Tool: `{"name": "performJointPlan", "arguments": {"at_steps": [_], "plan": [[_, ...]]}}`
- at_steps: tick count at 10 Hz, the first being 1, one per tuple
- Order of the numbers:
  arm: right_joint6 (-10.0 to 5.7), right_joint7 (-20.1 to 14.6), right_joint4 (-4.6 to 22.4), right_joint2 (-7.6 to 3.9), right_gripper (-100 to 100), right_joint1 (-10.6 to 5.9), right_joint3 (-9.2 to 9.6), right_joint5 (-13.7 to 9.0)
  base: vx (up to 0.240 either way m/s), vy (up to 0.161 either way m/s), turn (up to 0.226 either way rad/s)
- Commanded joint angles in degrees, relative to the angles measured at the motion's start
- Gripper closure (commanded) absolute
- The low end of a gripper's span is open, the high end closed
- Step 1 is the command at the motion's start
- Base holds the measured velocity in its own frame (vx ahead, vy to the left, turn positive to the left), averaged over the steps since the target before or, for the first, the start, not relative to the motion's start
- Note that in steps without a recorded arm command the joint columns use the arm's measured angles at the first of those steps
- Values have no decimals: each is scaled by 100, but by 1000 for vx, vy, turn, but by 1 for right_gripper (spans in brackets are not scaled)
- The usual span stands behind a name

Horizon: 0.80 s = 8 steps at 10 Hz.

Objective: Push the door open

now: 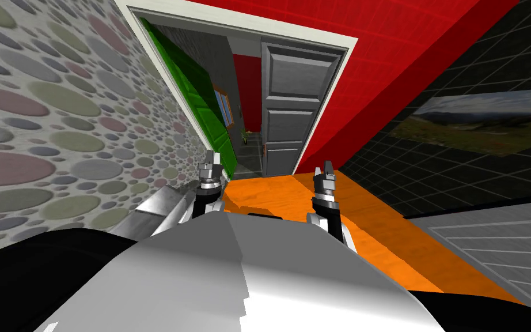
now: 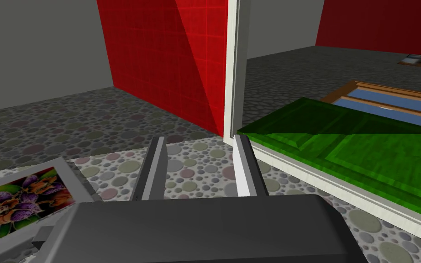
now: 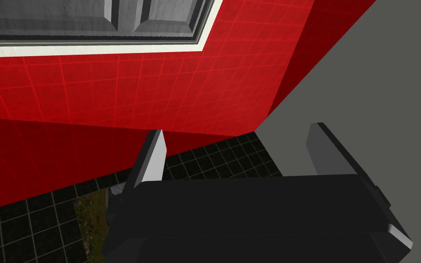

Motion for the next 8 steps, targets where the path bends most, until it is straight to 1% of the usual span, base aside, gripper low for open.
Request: {"name": "performJointPlan", "arguments": {"at_steps": [1,5,8], "plan": [[-10,-17,18,-13,-100,-4,1,-14,272,-167,-9],[-35,-60,65,-52,-100,-10,1,-52,252,-170,-8],[-64,-108,117,-86,-100,-17,1,-94,208,-134,1]]}}
